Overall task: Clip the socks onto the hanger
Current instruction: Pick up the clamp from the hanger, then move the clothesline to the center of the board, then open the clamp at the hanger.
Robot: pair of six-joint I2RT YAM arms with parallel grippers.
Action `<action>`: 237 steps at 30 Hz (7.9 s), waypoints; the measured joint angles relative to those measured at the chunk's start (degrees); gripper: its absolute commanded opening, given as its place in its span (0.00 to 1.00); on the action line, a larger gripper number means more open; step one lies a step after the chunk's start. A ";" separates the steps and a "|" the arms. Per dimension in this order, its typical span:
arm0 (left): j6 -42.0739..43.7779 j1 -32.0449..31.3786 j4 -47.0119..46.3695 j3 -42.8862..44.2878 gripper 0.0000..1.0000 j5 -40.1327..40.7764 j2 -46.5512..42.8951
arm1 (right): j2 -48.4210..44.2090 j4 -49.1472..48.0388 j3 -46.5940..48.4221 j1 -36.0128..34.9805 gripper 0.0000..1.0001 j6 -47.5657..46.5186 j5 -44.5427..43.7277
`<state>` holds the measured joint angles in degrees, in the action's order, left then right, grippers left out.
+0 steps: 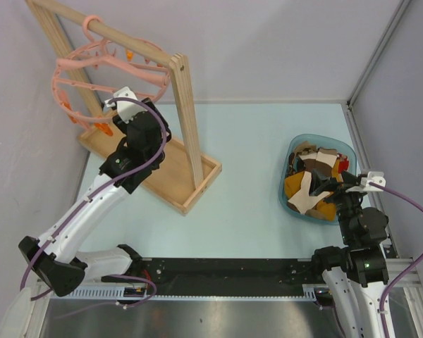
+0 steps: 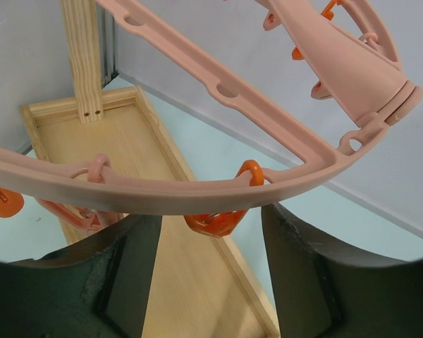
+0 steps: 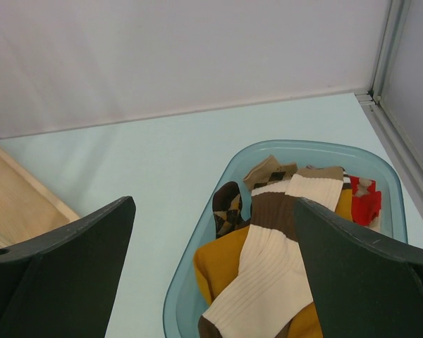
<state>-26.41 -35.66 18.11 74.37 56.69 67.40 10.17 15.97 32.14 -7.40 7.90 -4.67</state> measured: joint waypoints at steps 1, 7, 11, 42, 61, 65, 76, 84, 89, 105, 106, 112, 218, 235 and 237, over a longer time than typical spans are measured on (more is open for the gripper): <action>0.00 0.17 -0.02 0.00 0.58 -0.11 0.00 | 0.00 0.00 0.00 0.00 1.00 0.00 0.02; 0.07 0.87 0.00 0.00 0.46 -1.38 0.00 | 0.00 -0.02 0.00 0.00 1.00 -0.02 0.02; 0.13 1.33 0.09 0.00 0.40 -2.47 -0.13 | 0.00 -0.02 0.00 -0.04 1.00 -0.02 0.04; 6.95 6.97 17.99 10.05 0.03 -33.05 -1.79 | 11.89 3.63 2.29 -1.16 1.00 4.31 5.88; 9.46 7.37 20.50 9.49 0.00 -37.46 -2.82 | 31.26 8.68 9.03 6.82 1.00 9.94 0.35; 10.27 7.43 20.00 8.55 0.00 -38.49 -3.80 | 38.25 9.81 12.22 6.82 1.00 10.73 -1.70; 12.46 8.39 16.33 3.28 0.00 -41.90 -7.28 | 50.05 9.64 20.31 6.82 0.97 8.94 -7.48; 13.00 9.03 12.24 -0.20 0.00 -48.17 -9.88 | 44.24 3.19 20.26 -6.93 0.97 5.38 6.60; 13.00 9.03 10.97 -1.40 0.00 -50.58 -11.74 | 44.15 -6.67 20.28 -24.37 1.00 5.35 8.11; 13.44 9.03 11.76 -1.51 0.00 -51.47 -12.26 | 70.53 -42.64 20.44 -46.77 1.00 -1.53 -8.02; 13.49 9.03 11.85 -1.51 0.00 -51.41 -12.26 | 71.73 -44.17 20.72 -47.30 1.00 -1.55 -7.96; 14.03 9.03 12.04 -1.51 0.00 -50.93 -12.28 | 75.95 -49.09 21.92 -49.72 1.00 -2.01 -8.02; -5.22 9.27 12.52 -7.39 0.96 -55.08 -19.58 | 84.54 -57.48 38.51 -42.77 0.00 13.11 28.22; -7.52 9.27 12.48 -5.16 0.85 -49.35 -20.90 | 86.09 -56.46 38.80 -46.97 0.00 6.03 15.82; -7.21 9.27 11.65 -5.27 0.84 -49.51 -20.72 | 86.09 -56.41 38.80 -47.06 0.00 5.97 15.43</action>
<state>-33.63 -26.39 29.76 69.10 7.18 46.68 96.27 -40.45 70.94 -54.46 13.87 10.76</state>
